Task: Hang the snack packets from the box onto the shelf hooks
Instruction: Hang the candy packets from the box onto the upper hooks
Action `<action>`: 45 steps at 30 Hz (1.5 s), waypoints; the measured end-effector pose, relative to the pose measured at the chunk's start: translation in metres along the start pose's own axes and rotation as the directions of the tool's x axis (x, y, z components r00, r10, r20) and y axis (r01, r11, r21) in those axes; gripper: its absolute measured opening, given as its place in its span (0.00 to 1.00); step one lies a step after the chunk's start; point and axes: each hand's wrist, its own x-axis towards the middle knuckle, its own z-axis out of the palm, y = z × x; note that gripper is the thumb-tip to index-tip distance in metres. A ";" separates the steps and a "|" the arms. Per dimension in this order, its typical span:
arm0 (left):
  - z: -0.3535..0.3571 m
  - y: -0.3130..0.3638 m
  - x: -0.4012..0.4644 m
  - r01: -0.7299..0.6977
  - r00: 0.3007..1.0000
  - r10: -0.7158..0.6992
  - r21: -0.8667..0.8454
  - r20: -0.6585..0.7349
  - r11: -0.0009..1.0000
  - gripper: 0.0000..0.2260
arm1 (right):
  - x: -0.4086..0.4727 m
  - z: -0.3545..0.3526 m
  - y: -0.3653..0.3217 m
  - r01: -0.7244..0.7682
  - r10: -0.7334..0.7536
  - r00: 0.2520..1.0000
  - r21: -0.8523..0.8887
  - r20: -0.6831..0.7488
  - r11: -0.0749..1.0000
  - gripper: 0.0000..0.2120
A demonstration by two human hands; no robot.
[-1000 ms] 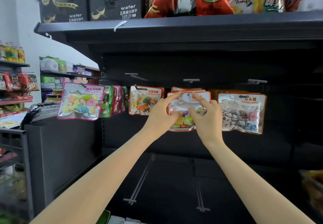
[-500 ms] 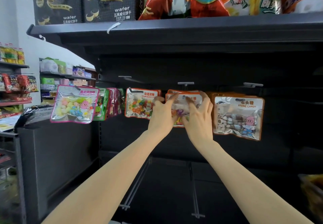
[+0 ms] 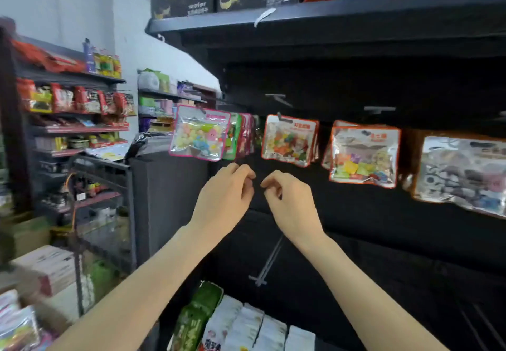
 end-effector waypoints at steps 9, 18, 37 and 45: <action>-0.077 -0.218 -0.144 0.514 0.838 -0.521 0.085 0.164 0.853 0.04 | -0.048 0.218 -0.106 -0.140 0.022 0.880 0.216 0.474 0.966 0.11; -0.142 -0.409 -0.295 0.746 0.466 -0.813 0.339 0.349 0.573 0.08 | -0.121 0.436 -0.190 -0.338 0.130 0.608 0.106 0.783 0.935 0.17; -0.117 -0.508 -0.371 0.498 0.150 -0.840 0.695 0.521 0.519 0.28 | -0.142 0.601 -0.196 -0.533 0.293 0.417 -0.030 0.861 0.846 0.33; -0.111 -0.504 -0.374 0.482 0.161 -0.880 0.742 0.447 0.465 0.24 | -0.158 0.619 -0.206 -0.509 0.388 0.507 -0.097 0.770 0.856 0.32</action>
